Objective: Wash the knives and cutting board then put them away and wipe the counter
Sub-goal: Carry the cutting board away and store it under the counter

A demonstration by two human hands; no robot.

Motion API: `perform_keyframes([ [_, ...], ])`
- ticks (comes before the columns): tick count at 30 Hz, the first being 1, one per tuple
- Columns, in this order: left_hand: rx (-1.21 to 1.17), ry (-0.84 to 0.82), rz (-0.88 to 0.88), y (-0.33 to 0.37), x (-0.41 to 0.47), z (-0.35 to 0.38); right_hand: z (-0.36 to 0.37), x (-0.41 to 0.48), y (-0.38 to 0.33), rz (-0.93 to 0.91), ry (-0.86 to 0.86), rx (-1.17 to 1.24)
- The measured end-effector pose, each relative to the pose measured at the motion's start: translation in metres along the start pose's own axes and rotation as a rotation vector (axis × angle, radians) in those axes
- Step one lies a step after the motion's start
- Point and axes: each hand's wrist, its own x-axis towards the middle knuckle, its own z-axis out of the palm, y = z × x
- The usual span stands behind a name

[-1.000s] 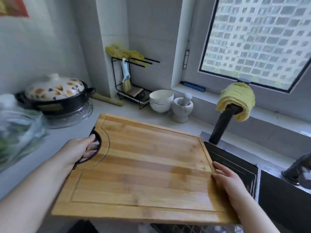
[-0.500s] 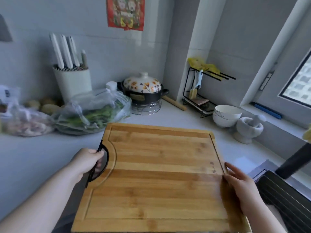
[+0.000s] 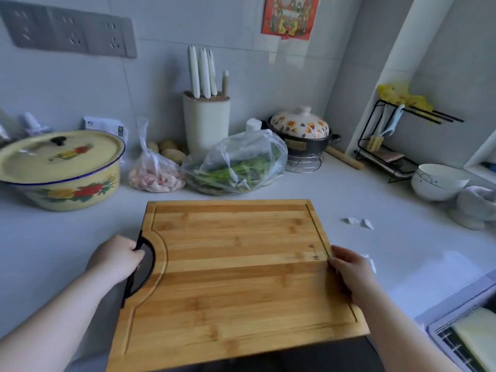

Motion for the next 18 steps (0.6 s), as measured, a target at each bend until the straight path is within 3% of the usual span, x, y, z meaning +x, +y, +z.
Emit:
perform_keyframes([
  [18, -0.063, -0.034, -0.098, -0.058, 0.029, 0.007, 0.067, 0.024, -0.021, 0.065, -0.016, -0.005],
])
